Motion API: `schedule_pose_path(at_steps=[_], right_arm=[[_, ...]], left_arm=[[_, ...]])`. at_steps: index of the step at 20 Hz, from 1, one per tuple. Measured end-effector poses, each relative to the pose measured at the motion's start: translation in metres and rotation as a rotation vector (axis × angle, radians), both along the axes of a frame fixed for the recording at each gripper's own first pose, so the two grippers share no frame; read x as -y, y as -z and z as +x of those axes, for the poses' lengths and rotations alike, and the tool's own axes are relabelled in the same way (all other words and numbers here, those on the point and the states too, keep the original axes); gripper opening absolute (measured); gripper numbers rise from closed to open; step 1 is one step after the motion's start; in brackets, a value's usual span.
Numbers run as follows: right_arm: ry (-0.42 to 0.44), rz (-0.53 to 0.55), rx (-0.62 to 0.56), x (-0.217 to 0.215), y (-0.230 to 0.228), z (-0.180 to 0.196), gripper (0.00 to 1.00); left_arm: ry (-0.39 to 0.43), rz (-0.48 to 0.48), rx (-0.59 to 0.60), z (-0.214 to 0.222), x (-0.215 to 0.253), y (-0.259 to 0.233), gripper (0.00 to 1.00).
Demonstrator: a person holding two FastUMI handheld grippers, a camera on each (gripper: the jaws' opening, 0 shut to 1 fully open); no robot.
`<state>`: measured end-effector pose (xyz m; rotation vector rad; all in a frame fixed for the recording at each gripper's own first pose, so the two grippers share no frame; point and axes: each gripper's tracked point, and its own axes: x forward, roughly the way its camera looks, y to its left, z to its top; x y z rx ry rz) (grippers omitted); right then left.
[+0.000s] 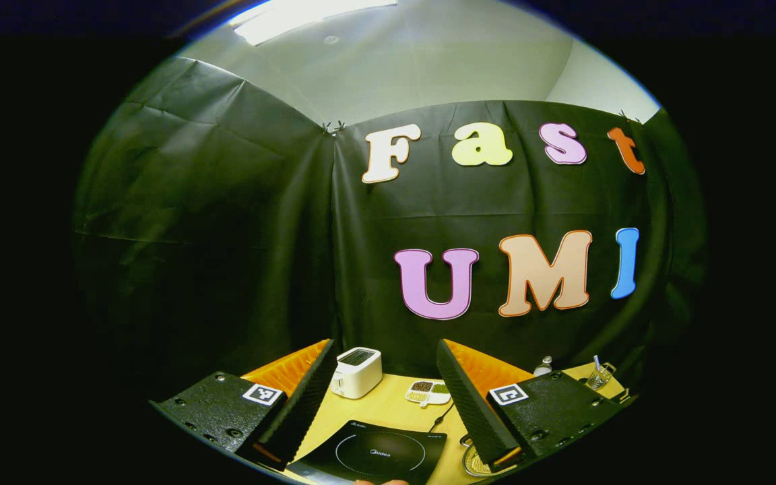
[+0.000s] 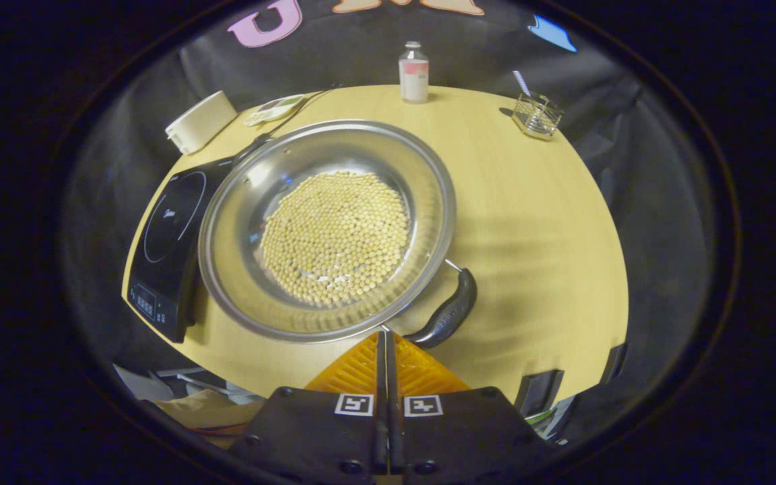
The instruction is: First push the handle of the pot to place it horizontally, then grasp the pot with both hands and set it on the induction cooktop.
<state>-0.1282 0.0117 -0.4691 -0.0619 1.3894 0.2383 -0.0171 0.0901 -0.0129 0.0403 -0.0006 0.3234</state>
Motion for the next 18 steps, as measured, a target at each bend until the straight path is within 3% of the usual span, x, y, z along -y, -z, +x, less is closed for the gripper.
schedule_pose_path(at_steps=[11,18], right_arm=[[0.040,-0.043,0.070,0.031,0.017,0.069,0.02],[0.057,-0.044,0.078,0.033,0.022,0.080,0.03]], left_arm=[[-0.066,0.016,-0.019,-0.002,-0.012,0.004,0.93],[-0.071,0.023,-0.049,0.005,-0.010,0.012,0.93]])
